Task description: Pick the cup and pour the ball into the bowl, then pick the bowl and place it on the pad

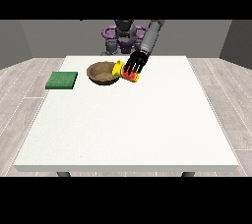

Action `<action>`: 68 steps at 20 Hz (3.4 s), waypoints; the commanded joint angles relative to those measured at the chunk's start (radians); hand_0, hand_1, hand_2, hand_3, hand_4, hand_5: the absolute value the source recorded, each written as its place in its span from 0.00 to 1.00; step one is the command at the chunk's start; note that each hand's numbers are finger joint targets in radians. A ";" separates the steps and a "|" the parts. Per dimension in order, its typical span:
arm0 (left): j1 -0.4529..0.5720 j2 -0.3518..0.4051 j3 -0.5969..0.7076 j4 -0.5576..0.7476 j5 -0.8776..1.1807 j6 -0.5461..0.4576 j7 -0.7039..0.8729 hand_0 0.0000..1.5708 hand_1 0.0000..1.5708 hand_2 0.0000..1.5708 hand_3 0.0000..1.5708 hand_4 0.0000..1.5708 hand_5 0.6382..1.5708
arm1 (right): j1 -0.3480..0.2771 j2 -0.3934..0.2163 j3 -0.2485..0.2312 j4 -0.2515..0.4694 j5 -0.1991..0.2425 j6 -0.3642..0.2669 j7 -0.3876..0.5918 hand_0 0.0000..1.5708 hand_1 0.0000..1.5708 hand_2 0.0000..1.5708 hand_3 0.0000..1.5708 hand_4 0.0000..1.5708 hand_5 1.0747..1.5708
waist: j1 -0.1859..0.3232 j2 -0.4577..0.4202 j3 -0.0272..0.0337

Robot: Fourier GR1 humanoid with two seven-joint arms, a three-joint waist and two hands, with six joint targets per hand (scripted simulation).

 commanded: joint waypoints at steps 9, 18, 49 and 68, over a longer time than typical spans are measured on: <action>-0.122 -0.162 -0.389 0.252 -0.519 -0.047 0.407 0.92 0.92 0.97 0.98 0.59 0.91 | 0.040 0.034 0.025 0.157 0.046 0.009 -0.042 0.00 0.00 0.00 0.00 0.24 0.99 | 0.040 -0.156 0.0022; -0.150 -0.210 -0.609 0.200 -0.756 -0.322 0.623 0.96 0.96 1.00 1.00 0.67 0.93 | 0.022 0.039 0.024 0.253 0.059 0.024 -0.077 0.00 0.00 0.00 0.00 0.24 0.99 | 0.043 -0.201 -0.0007; 0.342 -0.179 0.326 -0.520 0.732 -0.423 -0.326 0.78 0.78 0.88 0.68 0.45 0.99 | 0.219 0.103 0.034 0.029 0.077 -0.021 -0.096 0.00 0.00 0.00 0.04 0.30 0.99 | 0.209 -0.074 -0.0251; 0.143 0.329 0.533 -0.486 1.045 -1.051 -0.262 0.00 0.00 0.00 0.00 0.00 0.95 | 0.154 0.263 0.138 0.205 0.280 -0.182 -0.279 0.00 0.00 0.00 0.00 0.26 0.99 | 0.294 0.164 -0.0003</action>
